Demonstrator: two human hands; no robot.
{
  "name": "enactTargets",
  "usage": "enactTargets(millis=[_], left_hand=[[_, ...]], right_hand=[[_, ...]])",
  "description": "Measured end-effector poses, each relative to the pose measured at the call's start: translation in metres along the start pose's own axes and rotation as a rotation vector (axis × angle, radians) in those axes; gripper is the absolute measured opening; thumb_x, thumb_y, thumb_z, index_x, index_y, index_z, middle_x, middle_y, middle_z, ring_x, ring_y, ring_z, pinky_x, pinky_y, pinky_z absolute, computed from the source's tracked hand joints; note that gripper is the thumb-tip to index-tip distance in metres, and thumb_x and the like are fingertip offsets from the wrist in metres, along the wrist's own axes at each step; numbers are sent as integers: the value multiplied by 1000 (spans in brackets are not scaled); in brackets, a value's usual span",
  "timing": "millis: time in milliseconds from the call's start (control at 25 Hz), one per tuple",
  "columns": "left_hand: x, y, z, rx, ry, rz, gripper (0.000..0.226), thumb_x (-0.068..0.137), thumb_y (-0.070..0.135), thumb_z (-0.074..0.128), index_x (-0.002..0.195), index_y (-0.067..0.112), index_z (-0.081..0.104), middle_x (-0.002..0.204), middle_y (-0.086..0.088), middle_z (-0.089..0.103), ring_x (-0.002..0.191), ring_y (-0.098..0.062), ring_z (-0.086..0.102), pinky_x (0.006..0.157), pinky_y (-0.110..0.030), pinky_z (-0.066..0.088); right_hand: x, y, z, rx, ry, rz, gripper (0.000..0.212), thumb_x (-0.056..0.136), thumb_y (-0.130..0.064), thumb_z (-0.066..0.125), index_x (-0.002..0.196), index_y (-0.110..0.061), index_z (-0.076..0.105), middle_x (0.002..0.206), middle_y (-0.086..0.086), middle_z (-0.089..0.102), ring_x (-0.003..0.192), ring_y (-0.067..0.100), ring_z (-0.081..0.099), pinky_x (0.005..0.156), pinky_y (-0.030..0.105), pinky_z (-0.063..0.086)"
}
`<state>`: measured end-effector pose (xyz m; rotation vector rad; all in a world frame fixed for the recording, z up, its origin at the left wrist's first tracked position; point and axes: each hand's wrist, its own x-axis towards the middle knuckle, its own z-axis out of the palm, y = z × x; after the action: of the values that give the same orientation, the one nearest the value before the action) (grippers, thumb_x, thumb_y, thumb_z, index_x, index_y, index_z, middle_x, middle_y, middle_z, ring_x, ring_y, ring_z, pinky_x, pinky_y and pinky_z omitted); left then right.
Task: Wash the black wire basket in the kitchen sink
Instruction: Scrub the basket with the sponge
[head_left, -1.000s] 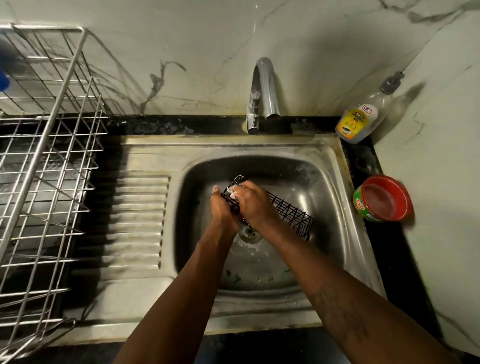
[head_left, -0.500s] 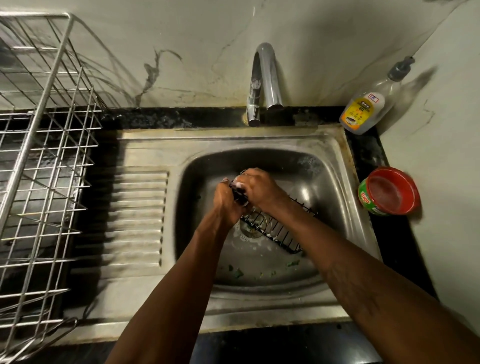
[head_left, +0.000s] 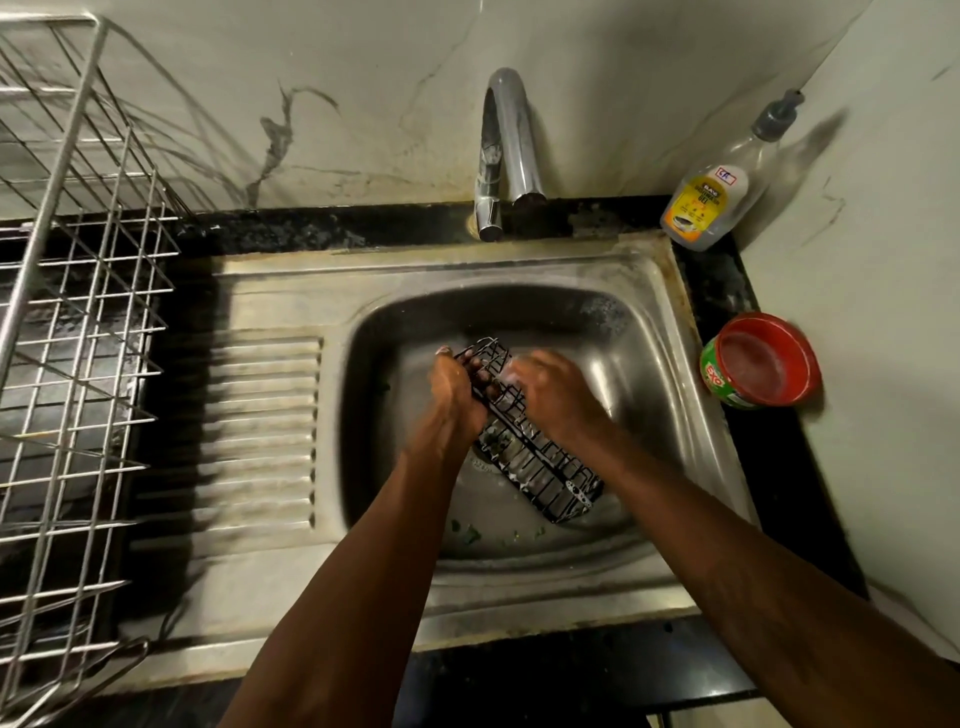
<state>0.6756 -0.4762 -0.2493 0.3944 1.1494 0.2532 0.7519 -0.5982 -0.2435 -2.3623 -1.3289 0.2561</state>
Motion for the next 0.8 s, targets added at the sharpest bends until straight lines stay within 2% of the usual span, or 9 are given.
enactTargets(millis=[80, 120, 280, 440, 480, 600, 640, 760, 800], left_hand=[[0, -3, 2, -82, 17, 6, 44, 108, 39, 32, 81, 16, 57, 63, 2, 51, 53, -10, 42, 54, -25, 36], [1, -4, 1, -121, 22, 11, 43, 108, 37, 32, 81, 16, 58, 63, 2, 51, 52, -10, 42, 54, -24, 36], [4, -1, 1, -317, 29, 33, 39, 103, 25, 28, 77, 17, 55, 65, 2, 50, 51, -10, 39, 51, -21, 34], [3, 4, 1, -346, 23, 64, 34, 97, 14, 25, 73, 18, 49, 60, 3, 43, 43, -10, 33, 46, -19, 30], [1, 4, 0, -347, 7, 60, 34, 97, 13, 25, 72, 18, 48, 58, 3, 41, 42, -10, 31, 48, -21, 28], [-2, 4, -3, -348, -17, 70, 34, 97, 12, 24, 71, 19, 45, 54, 5, 36, 40, -9, 28, 50, -24, 25], [-1, 3, -3, -345, -15, 75, 34, 97, 12, 24, 72, 19, 45, 54, 6, 35, 40, -9, 27, 50, -25, 25], [1, 5, -2, -347, 3, 89, 33, 98, 12, 24, 73, 18, 45, 53, 6, 33, 42, -10, 25, 53, -27, 23], [3, 4, -2, -350, 3, 91, 33, 98, 12, 24, 73, 18, 45, 53, 6, 33, 42, -10, 25, 54, -27, 23]], right_hand=[[-27, -11, 4, 4, -47, -187, 33, 87, 12, 60, 113, -4, 72, 109, 15, 69, 102, 28, 63, 87, 37, 55], [-32, -11, 0, 8, -46, -198, 34, 86, 13, 60, 112, -4, 72, 109, 15, 70, 103, 27, 63, 87, 35, 54], [-4, 9, -11, 2, 158, 148, 26, 88, 8, 61, 104, -7, 75, 95, 14, 71, 87, 30, 66, 73, 30, 50], [-19, -4, -2, -30, 55, -124, 25, 86, 9, 62, 103, -5, 75, 95, 14, 71, 87, 28, 65, 77, 35, 56], [-17, 3, -6, -27, 90, -83, 25, 87, 8, 61, 104, -4, 74, 95, 15, 71, 87, 29, 65, 76, 37, 57], [-6, 23, -17, 25, 233, 471, 22, 93, 3, 58, 108, -3, 72, 98, 17, 72, 91, 32, 67, 74, 36, 56], [-8, 22, -18, 26, 252, 477, 21, 92, 4, 58, 106, -2, 72, 98, 18, 72, 91, 33, 67, 73, 34, 54], [-36, 14, -9, -69, 196, 40, 23, 87, 0, 56, 100, -1, 74, 94, 19, 71, 86, 35, 67, 75, 34, 51], [-42, 20, -14, -76, 195, 26, 23, 87, 2, 56, 101, -1, 74, 95, 19, 71, 86, 35, 67, 76, 33, 48]])
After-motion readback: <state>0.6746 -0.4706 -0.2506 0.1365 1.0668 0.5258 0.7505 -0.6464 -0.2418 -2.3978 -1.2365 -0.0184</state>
